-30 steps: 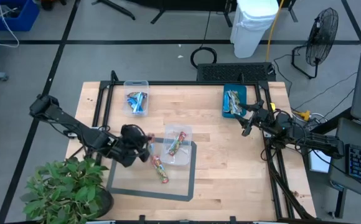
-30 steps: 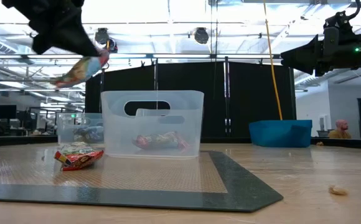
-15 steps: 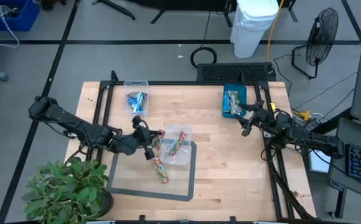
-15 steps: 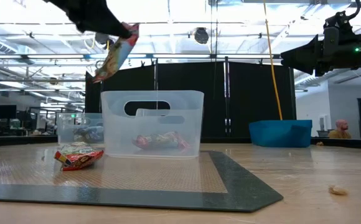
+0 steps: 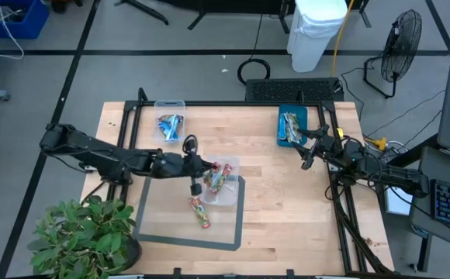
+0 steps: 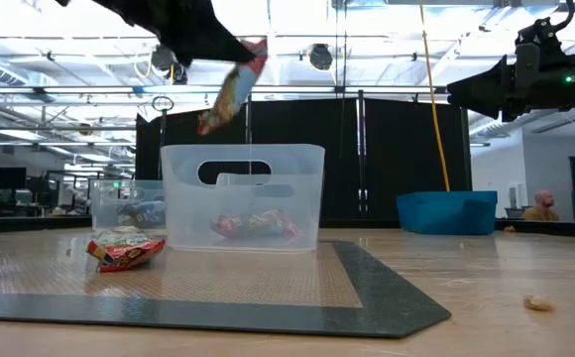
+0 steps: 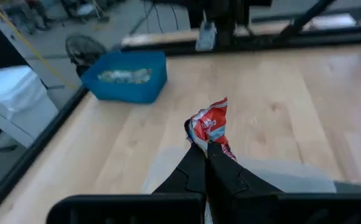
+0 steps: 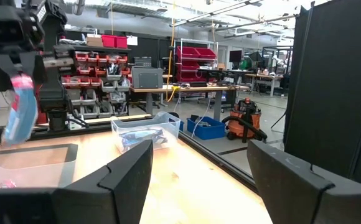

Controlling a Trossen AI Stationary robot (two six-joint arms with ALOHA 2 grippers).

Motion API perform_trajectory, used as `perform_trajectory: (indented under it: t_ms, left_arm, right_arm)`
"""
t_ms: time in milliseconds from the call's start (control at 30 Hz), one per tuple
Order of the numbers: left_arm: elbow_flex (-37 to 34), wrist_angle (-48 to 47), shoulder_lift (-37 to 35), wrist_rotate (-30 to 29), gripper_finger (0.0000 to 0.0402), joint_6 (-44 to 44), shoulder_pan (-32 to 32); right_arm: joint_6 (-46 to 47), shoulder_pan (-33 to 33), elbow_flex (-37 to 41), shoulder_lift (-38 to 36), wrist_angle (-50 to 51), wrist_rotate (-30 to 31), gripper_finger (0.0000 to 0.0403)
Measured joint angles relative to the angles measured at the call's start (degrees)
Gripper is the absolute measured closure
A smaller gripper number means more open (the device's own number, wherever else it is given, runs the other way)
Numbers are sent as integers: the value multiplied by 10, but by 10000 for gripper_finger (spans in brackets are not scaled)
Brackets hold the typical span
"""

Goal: Pick and place Granola Bars by type
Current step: Put the red granola bar into the bottom transparent bin

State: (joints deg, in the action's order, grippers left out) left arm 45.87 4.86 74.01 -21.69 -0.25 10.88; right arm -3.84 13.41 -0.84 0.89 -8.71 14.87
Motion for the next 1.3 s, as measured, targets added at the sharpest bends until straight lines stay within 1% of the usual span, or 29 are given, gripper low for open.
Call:
perform_trajectory:
  t_ms: [67, 233, 333, 733, 833, 933, 1033, 1100, 1200, 1300]
  left_arm:
    - [0, 2, 13, 22, 400, 1, -13]
    - [0, 56, 48, 76, 400, 25, -33]
    - [0, 69, 56, 98, 400, 34, -40]
    - [0, 63, 55, 99, 401, 34, -42]
    - [0, 64, 55, 99, 401, 47, -42]
    - [-8, 73, 46, 132, 401, 63, -50]
    - [-49, 153, 32, 165, 401, 61, -72]
    - [-102, 230, 23, 188, 401, 56, -92]
    - [-188, 369, 6, 217, 401, 25, -126]
    - [-268, 498, -15, 223, 401, -8, -154]
  right_arm:
    - [0, 0, 0, 0, 0, 0, 151]
    - [0, 0, 0, 0, 0, 0, 151]
    - [0, 0, 0, 0, 0, 0, 151]
    - [0, 0, 0, 0, 0, 0, 151]
    - [0, 0, 0, 0, 0, 0, 151]
    - [0, 0, 0, 0, 0, 0, 151]
    - [0, 0, 0, 0, 0, 0, 151]
    - [0, 0, 0, 0, 0, 0, 151]
    - [0, 0, 0, 0, 0, 0, 151]
    - [0, 0, 0, 0, 0, 0, 151]
